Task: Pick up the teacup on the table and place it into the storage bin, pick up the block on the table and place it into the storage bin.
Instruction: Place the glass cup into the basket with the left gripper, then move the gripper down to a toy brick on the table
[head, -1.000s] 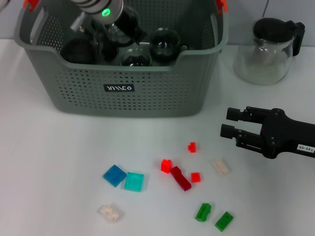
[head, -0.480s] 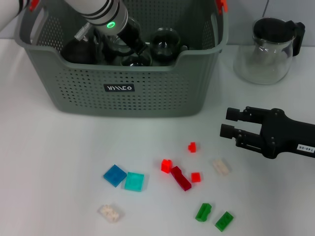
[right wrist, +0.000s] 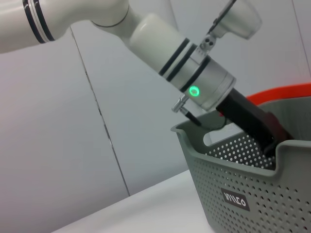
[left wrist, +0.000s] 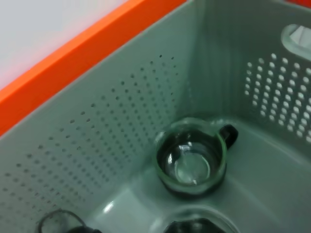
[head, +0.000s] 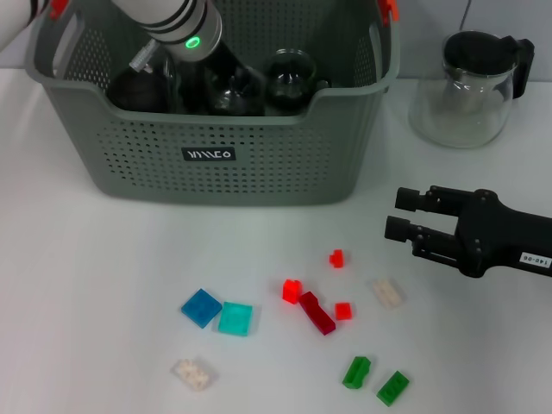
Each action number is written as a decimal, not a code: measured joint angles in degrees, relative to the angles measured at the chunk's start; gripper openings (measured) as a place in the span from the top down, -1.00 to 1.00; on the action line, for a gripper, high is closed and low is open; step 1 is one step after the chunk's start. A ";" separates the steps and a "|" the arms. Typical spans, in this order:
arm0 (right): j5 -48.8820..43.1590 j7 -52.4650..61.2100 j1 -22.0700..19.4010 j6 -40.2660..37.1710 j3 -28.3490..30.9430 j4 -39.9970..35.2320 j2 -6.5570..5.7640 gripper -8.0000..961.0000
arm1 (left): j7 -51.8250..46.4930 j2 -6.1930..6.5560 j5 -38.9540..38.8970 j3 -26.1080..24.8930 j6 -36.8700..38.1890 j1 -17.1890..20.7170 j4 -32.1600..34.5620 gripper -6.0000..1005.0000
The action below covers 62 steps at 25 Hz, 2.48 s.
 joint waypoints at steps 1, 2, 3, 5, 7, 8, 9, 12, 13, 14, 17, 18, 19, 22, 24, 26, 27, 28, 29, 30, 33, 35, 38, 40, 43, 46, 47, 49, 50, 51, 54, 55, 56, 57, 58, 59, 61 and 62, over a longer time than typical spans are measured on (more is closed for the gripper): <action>-0.01 0.00 -0.07 0.00 0.02 0.00 0.01 -0.15 | -0.01 0.02 -0.11 -0.98 0.05 0.23 0.84 0.41; 0.00 0.00 -0.17 -0.02 0.05 0.00 0.01 -0.15 | 0.31 -0.01 -0.65 -2.64 0.59 0.85 2.46 0.38; 0.03 -0.02 -0.25 -0.04 0.06 0.00 0.01 -0.15 | 1.16 -0.12 -1.65 -4.59 1.40 1.73 4.85 0.36; 0.14 -0.12 -0.43 -0.04 0.09 0.00 0.01 -0.15 | 3.89 -0.45 -5.29 -8.49 3.99 4.14 10.57 0.31; 0.21 -0.18 -0.57 -0.03 0.10 0.00 0.01 -0.15 | 8.10 -0.72 -12.64 -12.97 8.50 7.32 17.26 0.26; 0.21 -0.16 -0.59 0.01 0.11 0.00 -0.01 -0.15 | 9.94 -0.61 -16.30 -14.81 10.43 8.47 19.29 0.23; 0.17 -0.11 -0.61 0.03 0.11 0.00 -0.04 -0.15 | 11.66 -0.39 -20.77 -16.96 12.49 9.71 21.12 0.21; -0.03 0.00 -0.64 0.03 0.10 0.00 -0.16 -0.15 | 17.34 1.02 -34.51 -22.96 19.22 12.97 23.77 0.08; 0.04 0.02 -0.64 0.00 0.09 0.00 -0.17 -0.15 | 19.34 1.60 -39.34 -25.27 22.15 14.10 23.92 0.00; 0.11 0.04 -0.64 0.01 0.09 0.00 -0.16 -0.15 | 21.74 2.11 -44.09 -27.58 25.83 15.09 23.96 -0.08; 0.19 0.06 -0.66 -0.02 0.11 0.00 -0.14 -0.15 | 28.91 2.57 -54.85 -33.57 38.01 18.14 23.85 -0.23; 0.18 0.05 -0.67 -0.03 0.11 0.00 -0.11 -0.15 | 31.26 2.49 -57.44 -34.93 42.30 19.44 23.84 -0.24; 0.18 0.04 -0.67 -0.03 0.10 0.00 -0.09 -0.15 | 33.03 2.39 -59.01 -35.74 45.45 20.56 23.97 -0.24; 0.22 -0.02 -0.67 -0.04 0.11 0.00 -0.06 -0.15 | 37.88 1.47 -59.39 -36.33 51.96 25.27 24.44 -0.24; 0.23 -0.02 -0.62 -0.03 0.11 0.00 -0.06 -0.15 | 42.40 0.39 -57.04 -36.11 54.16 28.71 24.81 -0.24; 0.08 0.01 -0.44 -0.02 0.11 0.00 -0.09 -0.15 | 48.23 -0.74 -52.97 -36.08 55.78 31.45 25.41 -0.23; 0.00 0.02 -0.33 0.04 0.11 0.00 -0.13 -0.15 | 51.41 -1.49 -50.52 -36.00 56.10 32.90 25.69 -0.23; -0.06 0.03 -0.25 0.13 0.11 0.00 -0.13 -0.15 | 54.55 -2.24 -48.05 -35.77 56.31 34.26 25.80 -0.23; -0.08 0.00 -0.19 0.21 0.11 0.00 -0.11 -0.15 | 60.70 -3.53 -43.70 -35.16 55.43 36.39 25.18 -0.23; -0.09 -0.05 -0.18 0.30 0.11 0.00 -0.06 -0.15 | 60.70 -3.53 -43.70 -35.16 55.43 36.39 25.18 -0.22; -0.11 -0.07 -0.15 0.38 0.08 0.00 0.00 -0.15 | 68.90 -5.17 -39.29 -34.71 52.44 39.00 22.65 -0.22; -0.13 0.01 -0.09 0.37 0.04 0.00 0.00 -0.15 | 72.65 -5.77 -37.86 -34.70 49.83 40.25 20.56 -0.21; -0.14 0.04 -0.06 0.31 0.08 0.00 -0.03 -0.15 | 76.17 -6.14 -37.42 -34.97 45.93 41.43 17.51 -0.21; -0.14 0.05 -0.05 0.35 0.11 0.00 -0.06 -0.15 | 79.21 -6.31 -37.06 -35.23 42.84 42.18 15.08 -0.20; -0.01 0.06 -0.05 0.38 0.11 0.00 -0.08 -0.15 | 81.63 -6.49 -36.07 -35.33 40.08 42.72 13.01 -0.20; 0.06 0.08 -0.06 0.44 0.11 0.00 -0.10 -0.15 | 82.10 -6.51 -34.39 -35.40 39.15 42.91 11.89 -0.19; 0.07 0.08 -0.08 0.47 0.11 0.01 -0.13 -0.15 | 82.12 -6.49 -34.06 -35.42 39.13 43.03 11.72 -0.19; 0.08 0.09 -0.11 0.54 0.11 0.01 -0.16 -0.15 | 82.18 -6.45 -33.73 -35.44 39.69 43.58 11.62 -0.19; 0.08 0.09 -0.12 0.56 0.11 0.00 -0.16 -0.15 | 82.28 -6.45 -33.53 -35.44 40.39 43.90 11.63 -0.18; 0.08 0.09 -0.12 0.56 0.11 0.00 -0.17 -0.15 | 82.49 -6.45 -33.13 -35.46 41.33 44.17 11.72 -0.18; 0.04 0.09 -0.14 0.59 0.11 0.01 -0.17 -0.15 | 83.03 -6.43 -31.47 -35.56 44.04 44.67 12.01 -0.18; 0.01 0.09 -0.14 0.61 0.11 0.01 -0.17 -0.15 | 83.08 -6.40 -30.61 -35.66 44.98 44.75 12.08 -0.18; -0.03 0.09 -0.14 0.63 0.11 0.00 -0.17 -0.15 | 83.09 -6.38 -29.72 -35.68 45.45 44.76 12.08 -0.17; -0.07 0.09 -0.12 0.65 0.11 0.00 -0.17 -0.15 | 83.11 -6.37 -28.71 -35.72 45.73 44.76 12.08 -0.17; -0.11 0.09 -0.10 0.65 0.11 0.01 -0.17 -0.15 | 83.12 -6.37 -27.94 -35.73 45.79 44.76 12.08 -0.17; -0.13 0.09 -0.10 0.65 0.11 0.01 -0.16 -0.15 | 83.11 -6.37 -26.77 -35.74 45.73 44.77 12.00 -0.17; -0.15 0.09 -0.09 0.66 0.11 0.00 -0.12 -0.15 | 82.99 -6.40 -25.45 -35.91 45.51 44.78 11.89 -0.16; -0.15 0.09 -0.08 0.67 0.11 0.01 -0.10 -0.15 | 82.90 -6.44 -24.98 -36.06 45.47 44.89 11.90 -0.16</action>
